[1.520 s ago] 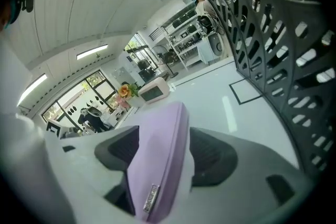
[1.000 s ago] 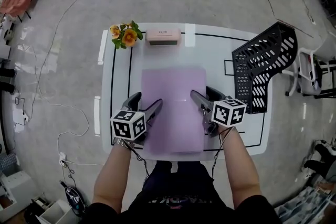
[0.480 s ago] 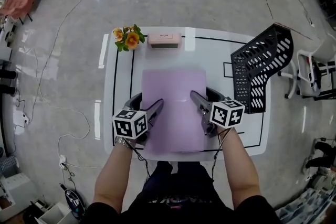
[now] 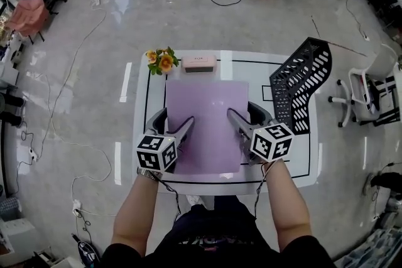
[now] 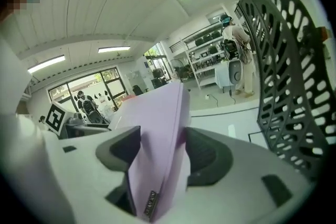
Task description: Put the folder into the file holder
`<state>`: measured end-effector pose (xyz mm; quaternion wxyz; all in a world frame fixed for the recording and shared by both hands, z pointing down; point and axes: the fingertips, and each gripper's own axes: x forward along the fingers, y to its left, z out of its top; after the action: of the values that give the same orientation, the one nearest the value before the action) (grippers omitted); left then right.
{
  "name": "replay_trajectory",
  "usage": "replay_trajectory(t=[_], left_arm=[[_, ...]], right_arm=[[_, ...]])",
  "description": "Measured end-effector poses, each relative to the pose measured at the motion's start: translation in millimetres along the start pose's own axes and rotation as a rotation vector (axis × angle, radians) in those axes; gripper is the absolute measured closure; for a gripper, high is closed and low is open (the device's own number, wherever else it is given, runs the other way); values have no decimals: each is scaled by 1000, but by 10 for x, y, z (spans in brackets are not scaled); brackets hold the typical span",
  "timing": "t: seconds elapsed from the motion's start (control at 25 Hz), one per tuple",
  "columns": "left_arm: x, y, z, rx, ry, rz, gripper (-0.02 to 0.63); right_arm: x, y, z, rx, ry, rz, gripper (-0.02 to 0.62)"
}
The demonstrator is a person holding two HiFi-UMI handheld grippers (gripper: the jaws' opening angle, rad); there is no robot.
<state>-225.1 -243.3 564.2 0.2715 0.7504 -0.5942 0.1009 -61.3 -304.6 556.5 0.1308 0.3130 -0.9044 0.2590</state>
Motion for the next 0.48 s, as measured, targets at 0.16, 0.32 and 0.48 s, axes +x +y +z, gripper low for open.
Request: replay_trajectory(t=[0.16,0.32,0.48], left_arm=[[-181,-75,267,53,-72,3,235],[-389,-149,444,77,-136,5,235],[-640,-210,558,93,-193,2,238]], right_arm=[[-154,176,237,-54,-70,-4,328],[-345,375,426,-105,-140,-3,336],[-560,626,553,-167,-196,0,345]])
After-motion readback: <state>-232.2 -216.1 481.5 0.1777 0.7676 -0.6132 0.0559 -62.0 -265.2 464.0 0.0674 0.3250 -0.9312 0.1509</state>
